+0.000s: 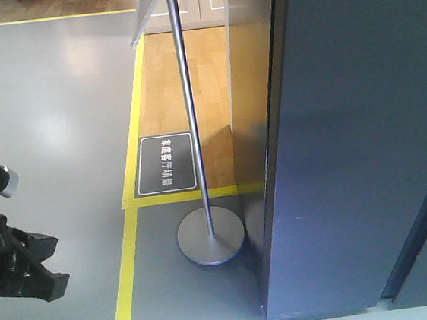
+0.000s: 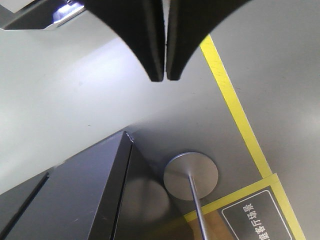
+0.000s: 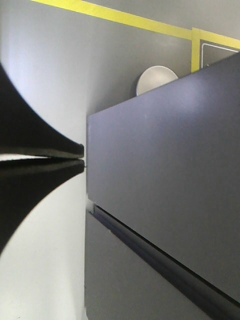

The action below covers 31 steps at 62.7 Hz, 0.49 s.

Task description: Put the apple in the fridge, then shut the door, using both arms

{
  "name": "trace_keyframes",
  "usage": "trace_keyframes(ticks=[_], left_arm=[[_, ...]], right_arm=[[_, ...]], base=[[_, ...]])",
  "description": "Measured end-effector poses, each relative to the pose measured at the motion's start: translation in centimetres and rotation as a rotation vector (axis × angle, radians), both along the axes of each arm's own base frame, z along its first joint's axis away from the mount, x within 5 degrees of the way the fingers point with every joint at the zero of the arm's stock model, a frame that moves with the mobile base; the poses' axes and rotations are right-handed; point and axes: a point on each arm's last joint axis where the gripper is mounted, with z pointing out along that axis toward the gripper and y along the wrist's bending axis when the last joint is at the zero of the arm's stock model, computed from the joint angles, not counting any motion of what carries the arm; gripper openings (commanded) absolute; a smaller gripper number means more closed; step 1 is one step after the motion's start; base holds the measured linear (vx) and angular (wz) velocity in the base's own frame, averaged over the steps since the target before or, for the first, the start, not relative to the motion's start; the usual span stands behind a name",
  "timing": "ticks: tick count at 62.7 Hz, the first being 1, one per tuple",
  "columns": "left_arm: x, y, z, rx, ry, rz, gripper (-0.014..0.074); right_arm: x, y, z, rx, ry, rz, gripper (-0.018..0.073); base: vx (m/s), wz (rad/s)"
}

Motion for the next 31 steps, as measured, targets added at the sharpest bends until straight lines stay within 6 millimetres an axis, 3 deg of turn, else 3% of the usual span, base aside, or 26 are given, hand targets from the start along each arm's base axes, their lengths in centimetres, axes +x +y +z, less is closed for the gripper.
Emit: trace_keyframes(ticks=[31], left_arm=[[0.0, 0.0, 0.0, 0.000, 0.000, 0.000, -0.0006]], right_arm=[[-10.4, 0.8, -0.6, 0.003, -0.056, 0.021, -0.0003]], base=[[0.00, 0.00]])
